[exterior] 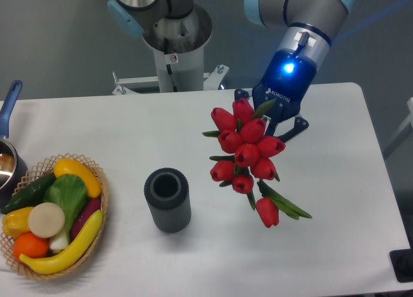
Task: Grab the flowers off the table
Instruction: 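Lift the grasped red tulip bunch up off the table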
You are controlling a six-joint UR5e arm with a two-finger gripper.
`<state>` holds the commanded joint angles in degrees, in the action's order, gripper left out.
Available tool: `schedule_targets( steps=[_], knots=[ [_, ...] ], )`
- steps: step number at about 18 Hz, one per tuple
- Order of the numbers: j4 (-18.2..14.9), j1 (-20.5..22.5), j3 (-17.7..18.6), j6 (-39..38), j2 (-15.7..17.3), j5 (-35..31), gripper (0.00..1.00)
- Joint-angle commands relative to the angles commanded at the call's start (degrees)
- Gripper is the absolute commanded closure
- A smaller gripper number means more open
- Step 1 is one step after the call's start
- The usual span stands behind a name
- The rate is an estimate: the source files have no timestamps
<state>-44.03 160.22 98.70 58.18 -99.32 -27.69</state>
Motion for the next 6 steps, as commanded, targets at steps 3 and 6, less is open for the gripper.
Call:
schedule_targets(
  steps=[3, 6],
  knots=[
    [0.00, 0.00, 0.00, 0.00, 0.09, 0.00, 0.72],
    [0.00, 0.00, -0.17, 0.00, 0.00, 0.00, 0.72]
  ],
)
